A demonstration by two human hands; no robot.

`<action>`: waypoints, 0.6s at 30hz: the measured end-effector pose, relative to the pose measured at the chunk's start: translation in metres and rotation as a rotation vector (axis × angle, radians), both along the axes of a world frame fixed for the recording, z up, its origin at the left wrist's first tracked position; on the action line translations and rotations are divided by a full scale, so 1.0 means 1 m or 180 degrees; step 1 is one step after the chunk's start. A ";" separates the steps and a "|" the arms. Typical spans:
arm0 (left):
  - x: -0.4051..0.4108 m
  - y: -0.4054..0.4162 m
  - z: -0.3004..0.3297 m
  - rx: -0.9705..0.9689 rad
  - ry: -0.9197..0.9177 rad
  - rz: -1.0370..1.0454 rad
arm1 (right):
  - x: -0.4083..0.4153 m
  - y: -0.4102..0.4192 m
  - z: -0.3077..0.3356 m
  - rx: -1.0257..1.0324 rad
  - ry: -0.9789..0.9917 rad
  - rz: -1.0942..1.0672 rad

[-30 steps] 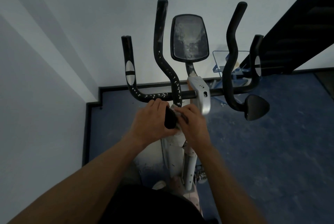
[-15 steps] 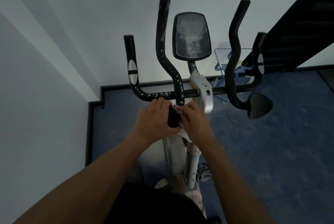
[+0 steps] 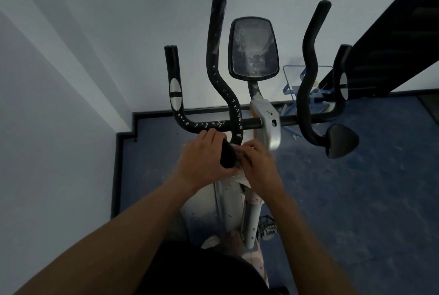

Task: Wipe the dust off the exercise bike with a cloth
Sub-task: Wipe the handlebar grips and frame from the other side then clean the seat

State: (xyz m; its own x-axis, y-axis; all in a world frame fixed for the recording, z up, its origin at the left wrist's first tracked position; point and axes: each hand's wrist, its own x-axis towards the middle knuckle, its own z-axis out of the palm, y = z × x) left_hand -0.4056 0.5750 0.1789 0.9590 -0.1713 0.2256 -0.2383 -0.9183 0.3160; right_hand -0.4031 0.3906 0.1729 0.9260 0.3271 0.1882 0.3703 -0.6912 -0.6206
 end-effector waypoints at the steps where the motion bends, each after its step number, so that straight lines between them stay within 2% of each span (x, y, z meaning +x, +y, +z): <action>1: 0.000 0.000 0.000 0.0002 -0.0010 -0.0014 | 0.004 0.002 0.004 0.0040 0.0014 -0.0014; 9: 0.001 0.000 -0.002 -0.0011 -0.0053 -0.0043 | 0.011 0.014 0.015 -0.0178 0.0554 -0.0101; 13: 0.001 0.000 -0.006 0.0042 -0.0042 -0.0017 | 0.006 0.005 0.016 -0.0144 0.0506 0.0007; 18: 0.001 -0.002 -0.004 0.0063 -0.0154 -0.0005 | 0.011 0.014 0.009 0.0291 0.0150 -0.0415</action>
